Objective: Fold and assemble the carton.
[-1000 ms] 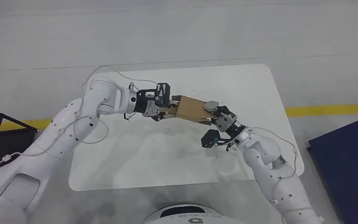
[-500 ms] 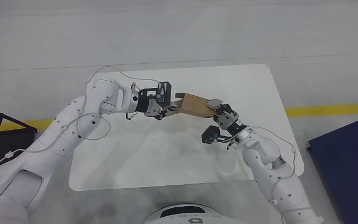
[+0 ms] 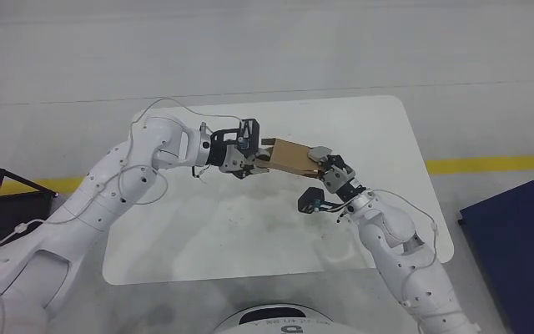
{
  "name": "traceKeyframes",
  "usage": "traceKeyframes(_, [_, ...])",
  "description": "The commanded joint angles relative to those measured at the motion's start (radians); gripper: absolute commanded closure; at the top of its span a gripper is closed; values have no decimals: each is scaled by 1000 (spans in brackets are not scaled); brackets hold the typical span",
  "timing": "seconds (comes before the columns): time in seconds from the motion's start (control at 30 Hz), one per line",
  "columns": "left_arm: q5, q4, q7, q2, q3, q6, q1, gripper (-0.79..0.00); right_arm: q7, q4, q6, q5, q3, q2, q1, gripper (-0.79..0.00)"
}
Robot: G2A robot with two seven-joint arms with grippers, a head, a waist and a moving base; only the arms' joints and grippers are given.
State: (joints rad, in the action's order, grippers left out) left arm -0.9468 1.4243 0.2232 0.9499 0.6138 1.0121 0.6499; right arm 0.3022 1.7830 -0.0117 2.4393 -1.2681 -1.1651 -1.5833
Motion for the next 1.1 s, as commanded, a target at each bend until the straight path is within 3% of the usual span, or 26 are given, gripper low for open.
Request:
traceKeyframes(0.0, [1, -2, 2, 3, 0, 0, -1, -151, 1, 1, -3, 1, -1, 0, -2, 0])
traceKeyframes(0.13, [5, -5, 5, 11, -3, 0, -2, -71, 2, 5, -8, 4, -1, 1, -9, 0])
traceKeyframes(0.23, [12, -11, 3, 19, -7, 0, -3, -58, 0, 7, -11, 2, -2, 1, -11, 0])
traceKeyframes(0.3, [19, -20, 1, 25, -10, -7, -4, 0, -1, 8, -17, -1, -3, 1, -14, 0])
traceKeyframes(0.5, [57, -59, -3, 44, -15, -24, -8, 0, 15, 12, -25, -12, -9, 2, -25, 0])
traceKeyframes(0.53, [68, -68, -4, 47, -14, -25, -9, 0, 18, 11, -25, -13, -11, 3, -26, -169])
traceKeyframes(0.57, [83, -78, -5, 49, -14, -26, -7, 0, 19, 12, -26, -15, -12, 3, -27, -391])
traceKeyframes(0.6, [106, -88, -9, 52, -15, -18, -6, 0, 21, 13, -29, -18, -13, 3, -29, -785])
traceKeyframes(0.77, [280, -169, 4, 65, -37, 0, -8, 0, 29, 19, -80, -49, -28, 2, -47, -785])
traceKeyframes(0.97, [555, -265, 62, 70, -70, 0, -25, 0, 37, 49, -242, -142, -104, 2, -126, -785])
traceKeyframes(1.07, [520, -290, 122, 67, -59, -3, -62, 0, 57, 59, -258, -166, -122, 4, -150, -785])
